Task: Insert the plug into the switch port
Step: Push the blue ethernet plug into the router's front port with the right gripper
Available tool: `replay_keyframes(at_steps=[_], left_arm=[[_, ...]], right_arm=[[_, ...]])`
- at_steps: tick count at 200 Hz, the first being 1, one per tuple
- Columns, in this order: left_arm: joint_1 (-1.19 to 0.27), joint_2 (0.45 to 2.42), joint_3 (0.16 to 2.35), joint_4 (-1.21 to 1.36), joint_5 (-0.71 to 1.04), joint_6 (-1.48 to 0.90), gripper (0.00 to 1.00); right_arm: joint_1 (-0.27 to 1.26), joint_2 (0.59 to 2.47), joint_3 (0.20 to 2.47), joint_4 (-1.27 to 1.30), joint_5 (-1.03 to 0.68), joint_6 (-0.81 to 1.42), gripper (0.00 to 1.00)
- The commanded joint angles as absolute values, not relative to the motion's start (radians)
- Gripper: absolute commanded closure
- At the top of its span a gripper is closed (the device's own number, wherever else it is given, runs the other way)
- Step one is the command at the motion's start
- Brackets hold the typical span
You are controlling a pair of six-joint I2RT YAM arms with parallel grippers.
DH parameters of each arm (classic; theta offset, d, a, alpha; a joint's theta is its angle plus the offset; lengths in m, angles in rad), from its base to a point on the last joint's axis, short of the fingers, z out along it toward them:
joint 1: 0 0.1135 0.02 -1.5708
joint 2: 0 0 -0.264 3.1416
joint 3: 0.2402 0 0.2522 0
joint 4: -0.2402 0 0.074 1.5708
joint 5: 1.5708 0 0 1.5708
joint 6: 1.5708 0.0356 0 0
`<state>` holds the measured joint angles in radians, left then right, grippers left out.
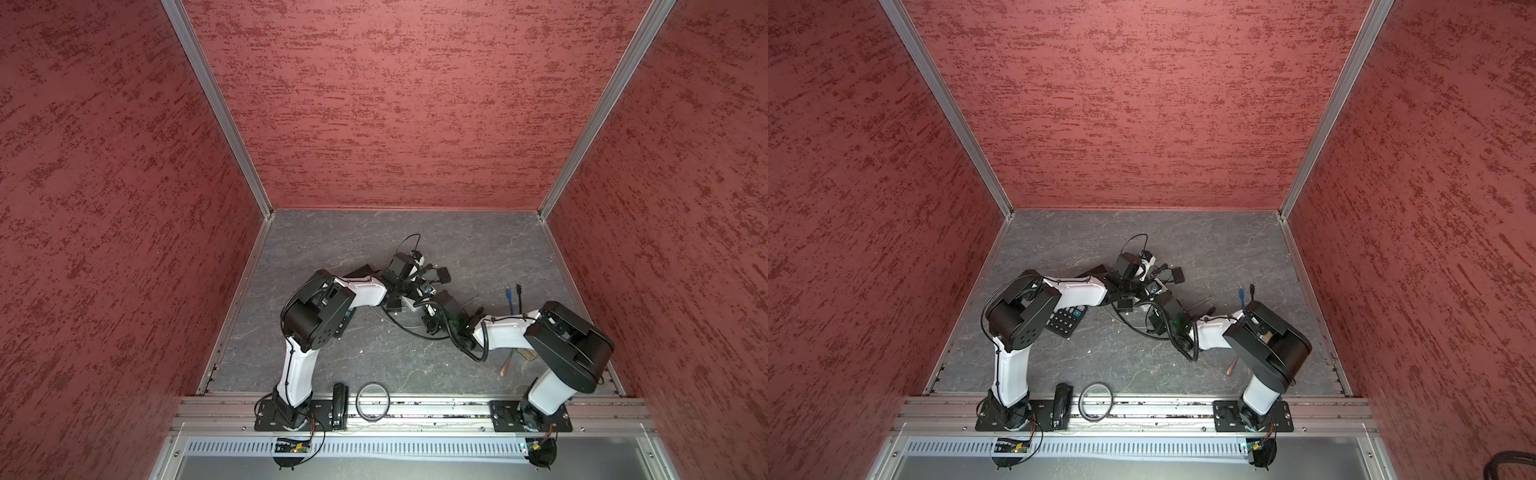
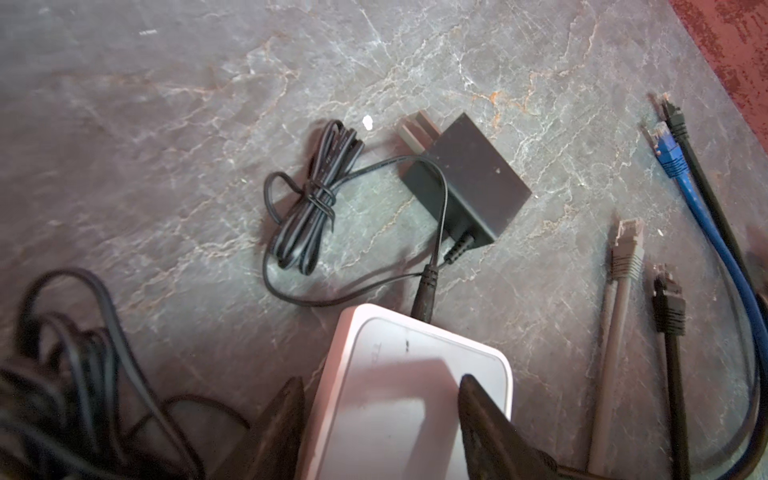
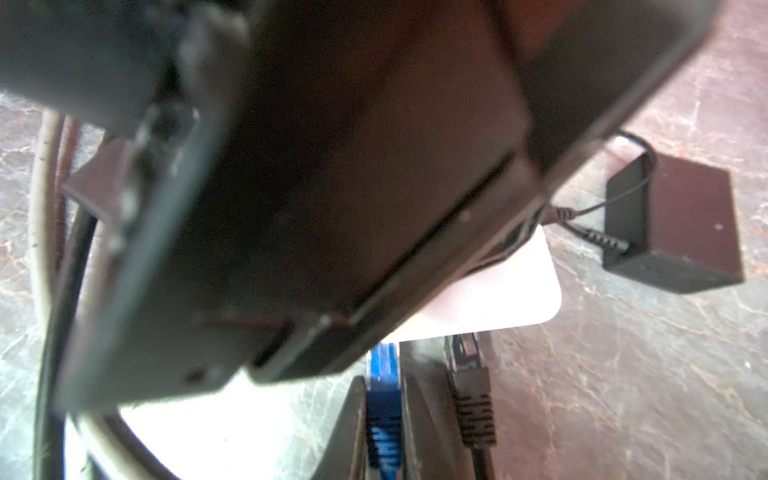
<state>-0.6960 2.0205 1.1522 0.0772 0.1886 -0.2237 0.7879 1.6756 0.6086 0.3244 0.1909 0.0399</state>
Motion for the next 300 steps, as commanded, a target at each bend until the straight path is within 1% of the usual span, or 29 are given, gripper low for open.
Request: replay_keyframes(at_steps=[1,58,114,136,158,198,237,286,300], left_arm=[[-0.875,2.080,1.126,-0.117,0.463,-0.213,0.41],[-0.892,2.101,1.146,-0.115,0.496,-0.213,0.41],[-0.894,2.124,1.160,-0.081,0.561,-0.208,0.41],[-0.895,2.131,1.167,-0.086,0.578,-0.204,0.41],[-0.882,2.126,1.156,-0.072,0.581,-0.213,0.41],[-0.809,2.097,1.118,-0.027,0.588,-0.237,0.41],[-0.754,2.085,1.173,-0.089,0.557,-0.206,0.41],[-0.673,2.085,1.265,-0.118,0.567,-0.218,0.41],[-0.653,2.080,1.287,-0.126,0.573,-0.216,0.41]], right_arm=[[0.788,1.720,0.770,0.615,0.121,-0.034,0.99],[0.788,1.746,0.801,0.686,0.066,-0.039,0.99],[0.789,1.780,0.759,0.894,-0.103,-0.062,0.98],[0.788,1.791,0.767,0.890,-0.072,-0.066,0.98],[0.788,1.786,0.742,0.865,0.007,-0.061,0.98],[0.786,1.735,0.647,0.721,0.167,-0.042,0.98],[0.783,1.685,0.575,0.585,0.288,-0.017,0.98],[0.765,1.678,0.543,0.530,0.331,0.004,0.97],[0.763,1.678,0.540,0.529,0.331,0.007,0.95]])
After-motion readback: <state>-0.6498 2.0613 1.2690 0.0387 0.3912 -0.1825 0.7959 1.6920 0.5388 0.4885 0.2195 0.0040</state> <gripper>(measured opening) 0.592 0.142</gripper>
